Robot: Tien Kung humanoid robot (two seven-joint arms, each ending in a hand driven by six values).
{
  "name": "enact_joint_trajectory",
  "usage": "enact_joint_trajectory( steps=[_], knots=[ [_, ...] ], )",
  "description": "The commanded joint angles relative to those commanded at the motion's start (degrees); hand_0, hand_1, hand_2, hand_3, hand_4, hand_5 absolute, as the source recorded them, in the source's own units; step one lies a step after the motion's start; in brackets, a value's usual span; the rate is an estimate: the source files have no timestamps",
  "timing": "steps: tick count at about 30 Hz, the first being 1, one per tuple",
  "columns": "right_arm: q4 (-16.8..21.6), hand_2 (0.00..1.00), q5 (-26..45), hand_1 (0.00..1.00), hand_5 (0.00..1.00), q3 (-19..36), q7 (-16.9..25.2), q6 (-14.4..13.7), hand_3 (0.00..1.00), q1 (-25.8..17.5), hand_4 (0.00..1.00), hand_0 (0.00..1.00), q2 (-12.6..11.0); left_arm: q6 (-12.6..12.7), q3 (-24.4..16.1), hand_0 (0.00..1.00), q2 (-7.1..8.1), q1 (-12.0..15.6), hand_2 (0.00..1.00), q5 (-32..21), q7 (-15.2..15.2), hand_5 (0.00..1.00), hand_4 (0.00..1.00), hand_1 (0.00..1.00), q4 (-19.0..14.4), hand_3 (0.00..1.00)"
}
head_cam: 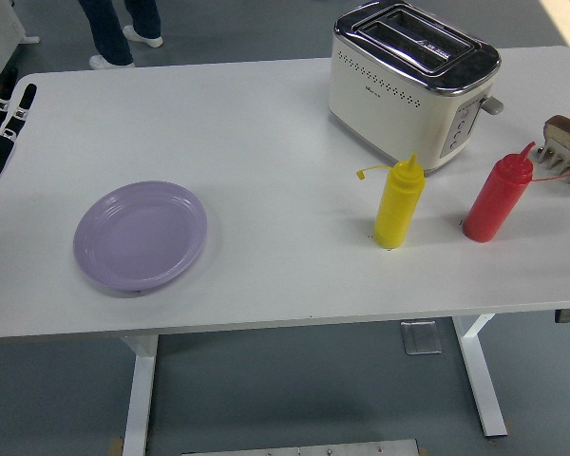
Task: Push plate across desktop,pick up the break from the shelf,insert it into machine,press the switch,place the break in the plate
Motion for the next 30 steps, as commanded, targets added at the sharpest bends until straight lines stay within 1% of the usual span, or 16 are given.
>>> enact_joint_trajectory(
  steps=[2, 4, 6, 7, 12, 13, 18, 19, 21, 23, 26, 30],
  knots=[
    [-1.0, 0.647, -2.4, 0.588, 0.002, -0.6, -1.1, 1.0, 0.702, 0.3, 0.729, 0.576, -0.1, -0.1, 0.0, 0.844, 0.02, 0.2, 0.74, 1.4, -0.5, 0.998, 0.664, 0.768, 0.0, 0.734],
    [-3.0, 0.647, -6.8, 0.588, 0.002, -1.8, -3.2, 3.3, 0.702, 1.0, 0.729, 0.576, -0.2, -0.4, -0.4, 0.844, 0.03, 0.4, 0.74, 3.8, -1.0, 0.998, 0.664, 0.768, 0.2, 0.734],
    [-4.8, 0.647, -11.1, 0.588, 0.002, -2.8, -4.9, 5.3, 0.702, 1.7, 0.729, 0.576, -0.2, -0.8, -0.8, 0.844, 0.0, 0.6, 0.74, 5.9, -1.4, 0.998, 0.664, 0.768, 1.3, 0.734],
    [-5.8, 0.682, -13.4, 0.636, 0.002, -3.3, -5.6, 6.5, 0.71, 2.1, 0.754, 0.594, -0.2, -1.0, -1.1, 0.872, -0.04, 0.7, 0.746, 7.0, -1.6, 0.998, 0.673, 0.773, 2.1, 0.735],
    [-8.9, 0.682, -23.8, 0.636, 0.002, -5.0, -7.8, 9.9, 0.71, 3.3, 0.754, 0.594, -0.4, -2.0, -1.4, 0.872, -0.27, 1.1, 0.746, 10.6, -2.2, 0.998, 0.673, 0.773, 5.5, 0.735],
    [-9.5, 0.723, -26.0, 0.688, 0.023, -5.4, -8.2, 10.6, 0.72, 3.6, 0.78, 0.629, -0.4, -2.3, -1.4, 0.906, -0.31, 1.2, 0.762, 11.4, -2.2, 0.998, 0.69, 0.79, 6.3, 0.756],
    [-11.5, 0.723, -36.8, 0.688, 0.023, -7.1, -9.4, 12.4, 0.72, 4.3, 0.78, 0.629, -0.6, -3.2, -1.0, 0.906, -0.54, 1.7, 0.762, 16.1, -4.0, 0.998, 0.69, 0.79, 10.7, 0.756],
    [-11.9, 0.727, -38.8, 0.692, 0.035, -7.4, -9.6, 12.6, 0.721, 4.4, 0.799, 0.631, -0.6, -3.3, -0.8, 0.906, -0.59, 1.7, 0.762, 16.8, -4.5, 0.998, 0.69, 0.791, 11.5, 0.75],
    [-12.6, 0.727, -42.2, 0.692, 0.035, -7.8, -9.9, 12.9, 0.721, 4.5, 0.799, 0.631, -0.4, -3.5, -0.5, 0.906, -0.69, 1.7, 0.762, 17.9, -5.2, 0.998, 0.69, 0.791, 12.8, 0.75],
    [-14.1, 0.727, -46.7, 0.692, 0.035, -8.5, -10.3, 13.5, 0.721, 4.6, 0.799, 0.631, 0.0, -3.7, 0.0, 0.906, -0.91, 1.5, 0.762, 19.3, -6.1, 0.998, 0.69, 0.791, 15.0, 0.75],
    [-16.1, 0.728, -52.8, 0.691, 0.048, -9.3, -11.0, 14.4, 0.721, 4.6, 0.806, 0.627, 0.5, -4.1, 0.7, 0.9, -1.4, 1.3, 0.758, 20.7, -6.9, 0.998, 0.69, 0.789, 18.3, 0.742],
    [-17.5, 0.728, -61.2, 0.691, 0.048, -10.1, -11.7, 15.5, 0.721, 4.4, 0.806, 0.627, 0.9, -4.4, 1.6, 0.9, -1.92, 1.0, 0.758, 21.6, -7.4, 0.998, 0.69, 0.789, 22.3, 0.742]
  ],
)
